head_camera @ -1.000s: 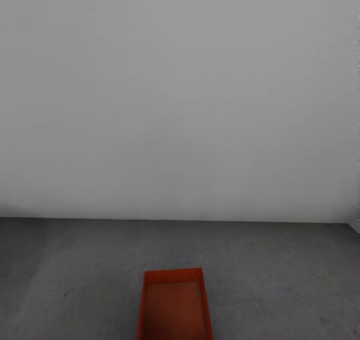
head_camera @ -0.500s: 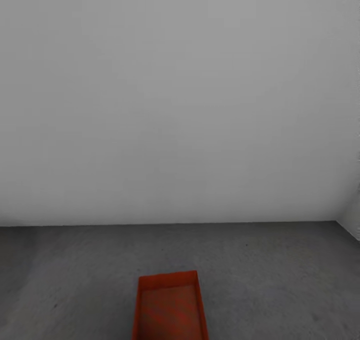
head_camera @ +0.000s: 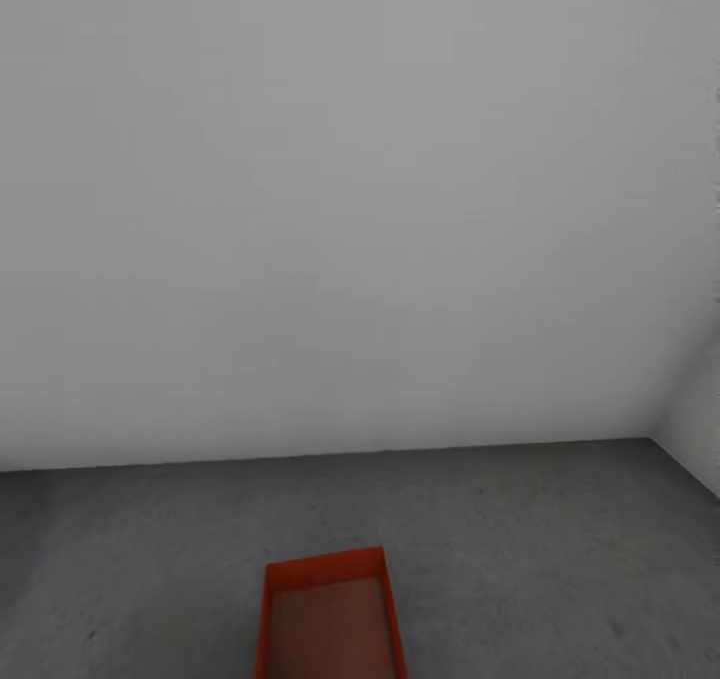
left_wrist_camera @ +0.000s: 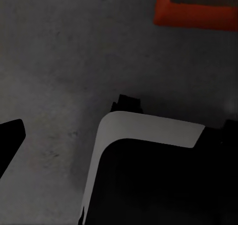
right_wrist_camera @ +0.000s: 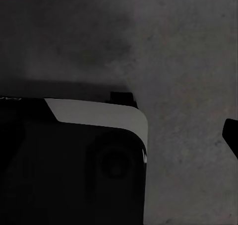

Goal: Move the two storage containers from the living room to the garage. In the garage, place one container on the floor and stack the other container on top of it (either order is fine).

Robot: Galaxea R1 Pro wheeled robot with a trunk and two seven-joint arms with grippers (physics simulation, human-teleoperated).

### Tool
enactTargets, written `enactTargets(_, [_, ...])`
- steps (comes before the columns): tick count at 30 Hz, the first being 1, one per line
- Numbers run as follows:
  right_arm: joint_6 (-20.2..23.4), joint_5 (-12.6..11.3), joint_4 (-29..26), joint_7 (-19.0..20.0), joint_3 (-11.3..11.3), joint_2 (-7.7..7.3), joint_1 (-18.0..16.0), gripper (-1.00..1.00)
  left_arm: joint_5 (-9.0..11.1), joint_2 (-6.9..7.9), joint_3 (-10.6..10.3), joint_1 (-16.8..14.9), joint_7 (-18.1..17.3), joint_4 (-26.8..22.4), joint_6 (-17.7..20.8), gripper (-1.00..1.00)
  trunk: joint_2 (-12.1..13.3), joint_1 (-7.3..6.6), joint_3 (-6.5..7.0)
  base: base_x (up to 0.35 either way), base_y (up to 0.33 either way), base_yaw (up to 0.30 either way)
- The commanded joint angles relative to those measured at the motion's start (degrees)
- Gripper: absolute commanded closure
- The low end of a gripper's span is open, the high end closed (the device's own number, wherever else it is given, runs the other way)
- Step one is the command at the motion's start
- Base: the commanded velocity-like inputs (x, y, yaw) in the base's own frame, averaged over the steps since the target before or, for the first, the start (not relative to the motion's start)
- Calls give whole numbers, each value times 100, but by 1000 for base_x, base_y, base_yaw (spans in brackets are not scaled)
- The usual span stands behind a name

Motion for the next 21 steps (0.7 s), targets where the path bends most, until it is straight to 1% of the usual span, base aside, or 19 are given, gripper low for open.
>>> enactTargets(1, [-29,-49,19,-9,49,5,-8,-100,25,-4,28,-3,0,20,-20,-100,-3,0,3,0,0,-113])
enactTargets(5, [-20,-44,19,-7,50,7,-8,-100,63,9,23,-3,-1,57,-17,-100,-3,0,37,0,0,-113])
enactTargets(11, [-7,-41,19,-3,50,8,-8,-100,259,19,20,-3,-1,67,-7,-100,-3,0,88,0,0,-113])
enactTargets(21, [-7,-41,19,-1,51,8,-8,-100,306,-1,13,-3,23,68,-19,-100,-3,0,173,0,0,-111])
